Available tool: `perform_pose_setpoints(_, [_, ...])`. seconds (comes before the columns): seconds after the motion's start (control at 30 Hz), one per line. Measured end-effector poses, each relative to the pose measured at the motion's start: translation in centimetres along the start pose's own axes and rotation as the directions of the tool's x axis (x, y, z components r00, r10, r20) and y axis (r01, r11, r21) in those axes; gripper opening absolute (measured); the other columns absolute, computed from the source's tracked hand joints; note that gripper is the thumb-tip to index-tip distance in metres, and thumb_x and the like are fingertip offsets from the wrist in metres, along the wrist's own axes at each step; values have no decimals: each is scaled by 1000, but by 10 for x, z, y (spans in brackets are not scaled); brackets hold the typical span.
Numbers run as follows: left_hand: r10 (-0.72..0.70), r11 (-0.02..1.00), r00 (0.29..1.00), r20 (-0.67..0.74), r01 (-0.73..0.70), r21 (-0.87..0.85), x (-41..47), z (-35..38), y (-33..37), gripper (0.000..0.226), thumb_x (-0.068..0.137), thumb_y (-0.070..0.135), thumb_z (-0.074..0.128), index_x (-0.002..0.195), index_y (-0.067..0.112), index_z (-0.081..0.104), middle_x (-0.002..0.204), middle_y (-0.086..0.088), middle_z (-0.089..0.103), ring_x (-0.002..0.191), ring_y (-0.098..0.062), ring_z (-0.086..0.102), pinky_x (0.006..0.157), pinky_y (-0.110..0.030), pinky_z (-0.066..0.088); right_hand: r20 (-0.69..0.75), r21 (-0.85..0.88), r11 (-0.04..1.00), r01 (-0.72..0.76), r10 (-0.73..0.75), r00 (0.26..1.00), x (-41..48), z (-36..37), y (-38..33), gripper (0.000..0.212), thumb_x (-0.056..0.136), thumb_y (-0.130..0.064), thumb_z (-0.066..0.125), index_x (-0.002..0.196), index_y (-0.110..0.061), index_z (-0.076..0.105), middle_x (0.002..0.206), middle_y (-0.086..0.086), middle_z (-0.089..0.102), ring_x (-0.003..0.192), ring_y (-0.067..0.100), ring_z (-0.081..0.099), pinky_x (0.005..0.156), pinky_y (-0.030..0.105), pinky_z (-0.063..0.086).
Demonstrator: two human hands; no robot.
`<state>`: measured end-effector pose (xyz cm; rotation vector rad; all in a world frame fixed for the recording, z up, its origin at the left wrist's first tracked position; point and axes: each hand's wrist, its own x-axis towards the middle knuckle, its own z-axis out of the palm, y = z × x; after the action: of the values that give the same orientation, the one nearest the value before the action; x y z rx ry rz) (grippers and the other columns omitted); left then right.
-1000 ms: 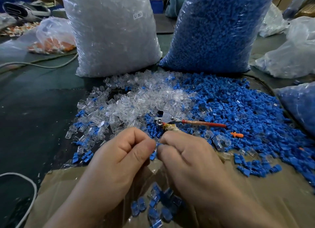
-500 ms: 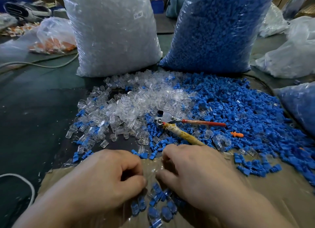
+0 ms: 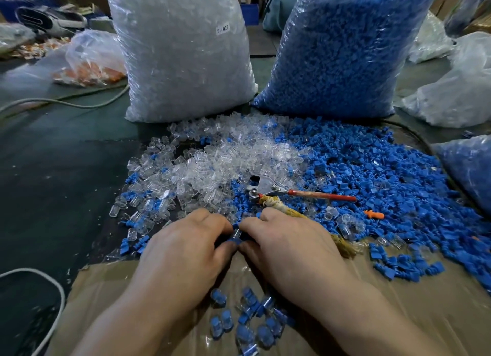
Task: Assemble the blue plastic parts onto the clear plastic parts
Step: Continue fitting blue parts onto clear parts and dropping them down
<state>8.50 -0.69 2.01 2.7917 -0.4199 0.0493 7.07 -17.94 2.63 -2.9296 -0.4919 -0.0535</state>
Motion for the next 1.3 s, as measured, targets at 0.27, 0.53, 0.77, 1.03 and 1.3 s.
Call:
perform_pose_setpoints(0.27, [-35,999,999,-32,34,-30,-1,3,5,28,85,67,50,103,47,53,100,24,50,88,-3,54,74,-28,46,-28,42,999,-11,12,1000,-1,1,3,6,96,-32,44,94,-28,49,83,-8,38,71,22,48,56,35,25])
perform_pose_setpoints(0.53, [-4,998,999,-38,2,-65,2,8,8,27,86,59,56,108,44,60,100,21,50,90,-5,55,75,-30,47,-34,154,987,-40,46,998,-3,1,3,13,94,-38,42,100,-29,48,94,-6,53,85,25,55,64,39,38])
perform_pose_setpoints(0.77, [33,992,998,-50,-39,-121,2,9,5,27,83,53,63,108,47,54,103,24,50,89,-2,54,73,-26,46,-45,202,979,-40,50,998,-5,-2,3,9,92,-36,46,100,-31,47,95,-9,52,87,20,52,67,38,37])
perform_pose_setpoints(1.03, [117,980,990,-74,-128,-153,2,12,2,23,89,41,65,112,40,67,105,24,57,94,0,55,77,-18,42,-116,283,958,-38,74,990,-9,-4,1,6,93,-35,47,92,-30,43,94,-10,50,83,18,50,66,38,34])
perform_pose_setpoints(1.3, [-143,836,948,-283,-37,-547,2,19,-5,12,88,41,61,98,48,63,97,28,67,89,7,63,68,-16,46,-259,547,835,-57,233,937,-9,-1,9,20,89,-23,55,102,-32,67,94,-20,57,89,1,58,81,26,50])
